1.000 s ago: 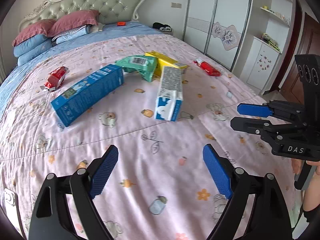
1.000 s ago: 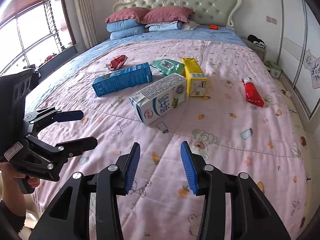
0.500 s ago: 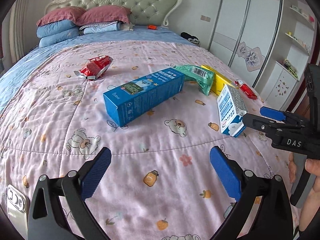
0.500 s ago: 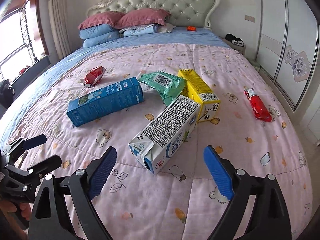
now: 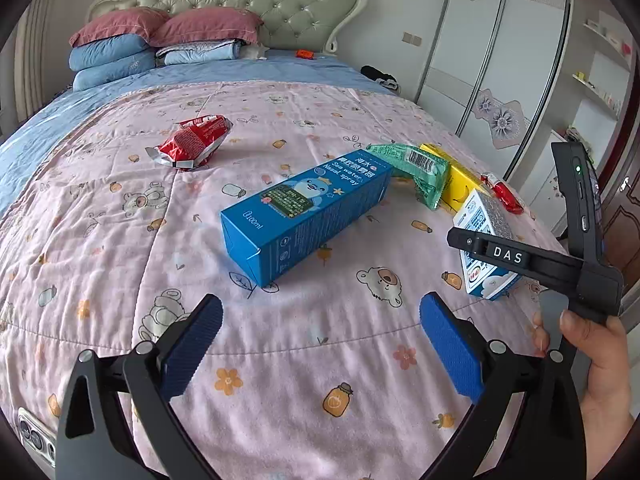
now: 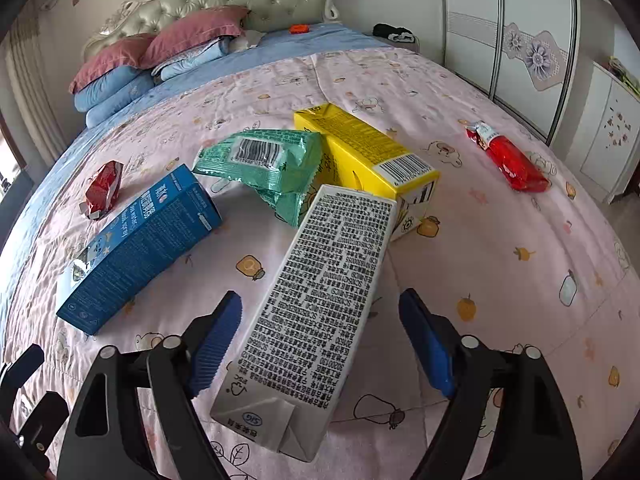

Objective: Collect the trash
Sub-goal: 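Grasp the white milk carton with the right tool, then grasp the blue nasal spray box with the left tool while the right tool holds the carton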

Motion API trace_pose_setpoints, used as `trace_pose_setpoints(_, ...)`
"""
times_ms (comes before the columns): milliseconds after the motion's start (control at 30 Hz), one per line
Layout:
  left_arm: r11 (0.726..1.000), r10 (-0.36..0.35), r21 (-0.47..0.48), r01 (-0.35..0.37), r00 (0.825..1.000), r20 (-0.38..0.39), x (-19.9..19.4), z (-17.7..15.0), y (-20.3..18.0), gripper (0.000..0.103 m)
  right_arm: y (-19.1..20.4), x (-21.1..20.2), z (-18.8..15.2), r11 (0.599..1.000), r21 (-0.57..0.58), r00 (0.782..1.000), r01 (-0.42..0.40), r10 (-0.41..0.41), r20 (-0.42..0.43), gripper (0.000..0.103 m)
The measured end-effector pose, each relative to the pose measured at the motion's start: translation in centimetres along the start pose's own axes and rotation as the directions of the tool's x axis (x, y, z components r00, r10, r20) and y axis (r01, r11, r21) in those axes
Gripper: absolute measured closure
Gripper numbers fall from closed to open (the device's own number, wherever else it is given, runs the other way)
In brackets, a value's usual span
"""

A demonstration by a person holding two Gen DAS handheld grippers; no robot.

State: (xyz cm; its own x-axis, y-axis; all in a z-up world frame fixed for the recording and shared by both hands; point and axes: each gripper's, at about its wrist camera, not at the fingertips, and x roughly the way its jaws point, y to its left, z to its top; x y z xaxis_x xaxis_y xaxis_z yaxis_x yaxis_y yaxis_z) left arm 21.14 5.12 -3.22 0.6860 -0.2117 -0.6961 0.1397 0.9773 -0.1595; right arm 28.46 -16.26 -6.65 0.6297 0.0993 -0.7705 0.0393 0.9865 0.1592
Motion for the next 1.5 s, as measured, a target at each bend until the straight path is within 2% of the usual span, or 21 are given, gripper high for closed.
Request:
trace_pose_setpoints(67, 1.000, 0.000, 0.014, 0.000, 1.000, -0.002, 0.3, 0.5, 0.0, 0.004, -0.4, 0.6, -0.6, 1.000, 0.009, 1.000, -0.015, 0.015, -0.024, 0.051)
trace_pose_setpoints(133, 0.999, -0.004, 0.032, 0.005, 1.000, -0.013, 0.9, 1.1, -0.1, 0.004, -0.4, 0.6, -0.9, 0.999, -0.040, 1.000, -0.021, 0.021, -0.015, 0.059)
trace_pose_setpoints(167, 0.999, -0.001, 0.041, 0.002, 1.000, -0.015, 1.1, 1.3, -0.1, 0.004, -0.4, 0.2, -1.0, 0.997, -0.063, 0.999, -0.034, 0.033, -0.008, 0.066)
trace_pose_setpoints(333, 0.997, 0.023, 0.075, -0.021, 0.999, -0.022, 2.4, 2.8, 0.1, 0.004, -1.3, -2.1, -1.4, 0.989, -0.114, 0.995, -0.093, 0.097, 0.029, 0.066)
trace_pose_setpoints(600, 0.987, 0.059, 0.153, -0.047, 0.995, -0.080, 5.4, 5.2, 0.6, 0.004, -1.4, -2.7, -1.8, 0.966, -0.133, 0.975, -0.222, 0.224, 0.002, 0.066)
trace_pose_setpoints(800, 0.979, 0.090, 0.196, -0.065, 0.988, -0.124, 8.7, 6.9, 1.2, 0.004, -1.3, -2.3, -1.9, 0.955, -0.146, 0.966, -0.257, 0.258, -0.011, 0.066)
trace_pose_setpoints(967, 0.974, 0.062, 0.227, -0.028, 0.988, -0.144, 9.5, 8.0, 1.5, 0.004, -1.6, -2.0, -1.9, 0.951, -0.141, 0.961, -0.274, 0.274, -0.022, 0.066)
trace_pose_setpoints(1133, 0.949, 0.127, 0.305, -0.076, 0.980, -0.151, 9.9, 8.9, 1.3, 0.004, -1.5, -1.6, -1.8, 0.948, -0.140, 0.958, -0.286, 0.284, -0.034, 0.066)
trace_pose_setpoints(1300, 0.900, 0.123, 0.434, -0.040, 0.979, -0.166, 10.0, 8.9, -0.7, 0.004, -1.5, -1.3, -1.8, 0.944, -0.139, 0.954, -0.299, 0.295, -0.046, 0.066)
trace_pose_setpoints(1433, 0.851, 0.161, 0.525, -0.016, 0.960, -0.231, 11.8, 8.5, -2.1, 0.004, -1.5, -1.1, -1.7, 0.943, -0.142, 0.954, -0.300, 0.295, -0.050, 0.066)
trace_pose_setpoints(1500, 0.842, 0.180, 0.538, -0.024, 0.954, -0.239, 12.7, 8.4, -2.3, 0.004, -1.5, -1.1, -1.7, 0.942, -0.146, 0.953, -0.302, 0.297, -0.050, 0.066)
